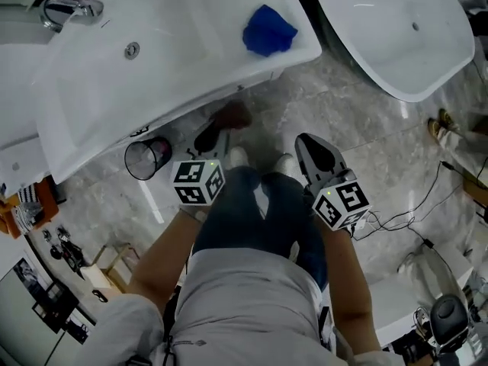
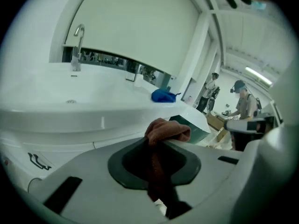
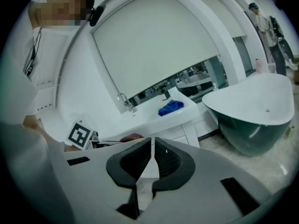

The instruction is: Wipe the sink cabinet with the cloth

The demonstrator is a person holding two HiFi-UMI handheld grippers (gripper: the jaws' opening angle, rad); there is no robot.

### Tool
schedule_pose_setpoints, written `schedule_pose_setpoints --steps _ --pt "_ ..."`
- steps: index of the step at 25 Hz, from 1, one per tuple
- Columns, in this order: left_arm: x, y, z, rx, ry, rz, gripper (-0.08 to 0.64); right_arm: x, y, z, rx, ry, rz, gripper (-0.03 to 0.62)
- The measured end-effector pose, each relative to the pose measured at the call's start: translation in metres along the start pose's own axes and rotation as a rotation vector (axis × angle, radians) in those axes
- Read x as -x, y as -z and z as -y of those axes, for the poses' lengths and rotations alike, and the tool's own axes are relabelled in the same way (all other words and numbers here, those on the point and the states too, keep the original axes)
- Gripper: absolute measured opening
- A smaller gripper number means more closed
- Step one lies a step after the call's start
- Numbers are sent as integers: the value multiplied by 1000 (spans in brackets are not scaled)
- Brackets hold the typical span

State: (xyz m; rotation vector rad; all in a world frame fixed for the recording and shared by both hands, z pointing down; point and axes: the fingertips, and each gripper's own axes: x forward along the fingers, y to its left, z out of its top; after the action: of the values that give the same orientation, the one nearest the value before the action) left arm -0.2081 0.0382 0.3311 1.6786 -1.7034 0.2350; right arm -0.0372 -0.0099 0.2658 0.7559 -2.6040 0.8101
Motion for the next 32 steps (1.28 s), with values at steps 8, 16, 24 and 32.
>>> schedule_pose_setpoints --steps 8,16,24,32 --pt "89 -68 45 -106 86 117 61 36 -81 -69 171 -92 61 38" --pt "167 -138 74 -150 139 256 61 75 -136 -126 229 -146 152 38" --pt "230 -172 99 -136 193 384 61 109 -174 -160 288 -178 218 38" --pt "268 -206 116 -174 224 498 61 136 -204 -176 323 -180 304 38"
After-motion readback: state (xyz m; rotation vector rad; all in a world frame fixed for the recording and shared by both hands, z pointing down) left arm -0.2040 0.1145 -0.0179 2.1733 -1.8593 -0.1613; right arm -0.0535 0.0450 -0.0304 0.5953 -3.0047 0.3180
